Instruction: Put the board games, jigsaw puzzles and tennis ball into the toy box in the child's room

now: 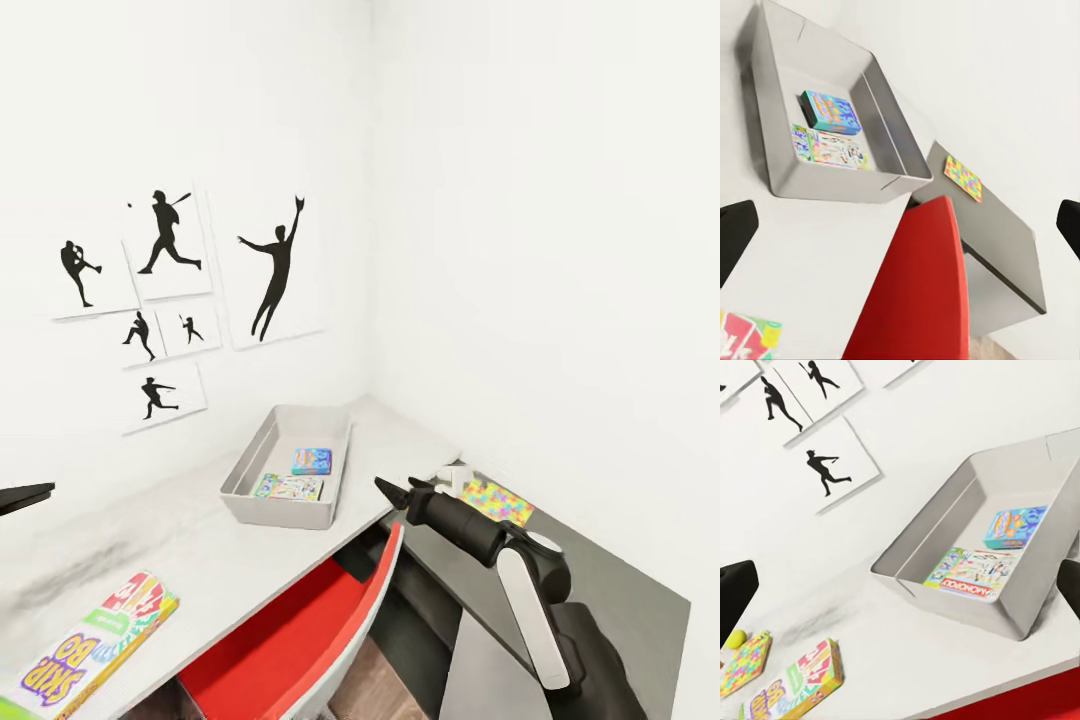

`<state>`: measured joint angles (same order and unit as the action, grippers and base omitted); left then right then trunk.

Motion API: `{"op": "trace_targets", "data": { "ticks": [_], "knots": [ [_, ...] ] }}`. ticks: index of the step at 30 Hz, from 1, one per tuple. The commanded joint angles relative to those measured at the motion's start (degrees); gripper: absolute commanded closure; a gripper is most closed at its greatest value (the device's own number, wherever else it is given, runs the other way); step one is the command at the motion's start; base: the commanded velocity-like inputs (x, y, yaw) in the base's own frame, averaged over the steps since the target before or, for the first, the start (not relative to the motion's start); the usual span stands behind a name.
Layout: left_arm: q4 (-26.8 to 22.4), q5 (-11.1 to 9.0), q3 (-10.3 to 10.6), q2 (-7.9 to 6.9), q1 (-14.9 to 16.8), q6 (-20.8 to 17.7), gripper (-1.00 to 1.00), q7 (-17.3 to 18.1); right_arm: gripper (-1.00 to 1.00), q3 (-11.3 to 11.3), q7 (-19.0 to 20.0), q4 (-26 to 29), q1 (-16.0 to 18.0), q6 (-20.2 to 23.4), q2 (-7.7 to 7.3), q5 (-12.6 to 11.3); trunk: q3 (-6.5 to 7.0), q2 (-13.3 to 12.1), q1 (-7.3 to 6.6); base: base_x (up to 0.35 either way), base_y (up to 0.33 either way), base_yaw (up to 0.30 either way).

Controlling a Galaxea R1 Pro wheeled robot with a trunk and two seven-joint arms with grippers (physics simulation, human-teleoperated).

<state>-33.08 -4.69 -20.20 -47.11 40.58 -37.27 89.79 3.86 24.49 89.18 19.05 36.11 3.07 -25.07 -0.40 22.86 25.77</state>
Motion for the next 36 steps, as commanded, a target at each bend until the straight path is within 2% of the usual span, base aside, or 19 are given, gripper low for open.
{"op": "trace_targets", "data": {
  "ticks": [1, 8, 14, 21, 36],
  "knots": [
    [0.03, 0.03, -0.02, 0.0, 0.02, -0.61, -1.0, 0.21, -1.0, -0.07, 0.0, 0.03, 0.02, 0.38, 0.06, -0.25, -0.04, 0.06, 0.02, -0.083, 0.176, 0.289],
    [0.03, 0.03, -0.02, 0.0, 0.02, -0.61, -1.0, 0.21, -1.0, -0.02, -1.04, -0.05, 0.02, 0.46, 0.18, -0.29, -0.04, 0.06, 0.02, -0.055, 0.188, 0.29],
    [0.03, 0.03, -0.02, 0.0, 0.02, -0.61, -1.0, 0.21, -1.0, 0.05, -3.0, -0.06, 0.02, 0.65, 0.26, -0.37, -0.04, 0.06, 0.02, -0.01, 0.05, 0.29],
    [0.03, 0.04, -0.02, 0.0, 0.02, -0.58, -1.0, 0.21, -1.0, 0.09, -3.59, -0.06, 0.02, 0.68, 0.35, -0.36, -0.04, 0.06, 0.02, -0.001, 0.064, 0.29],
    [0.12, 0.06, -0.02, 0.0, 0.02, -0.54, -1.0, 0.21, -1.0, 0.09, -3.66, -0.06, 0.02, 0.66, 0.45, -0.33, -0.04, 0.06, 0.02, 0.0, 0.236, 0.29]
  ]
}}
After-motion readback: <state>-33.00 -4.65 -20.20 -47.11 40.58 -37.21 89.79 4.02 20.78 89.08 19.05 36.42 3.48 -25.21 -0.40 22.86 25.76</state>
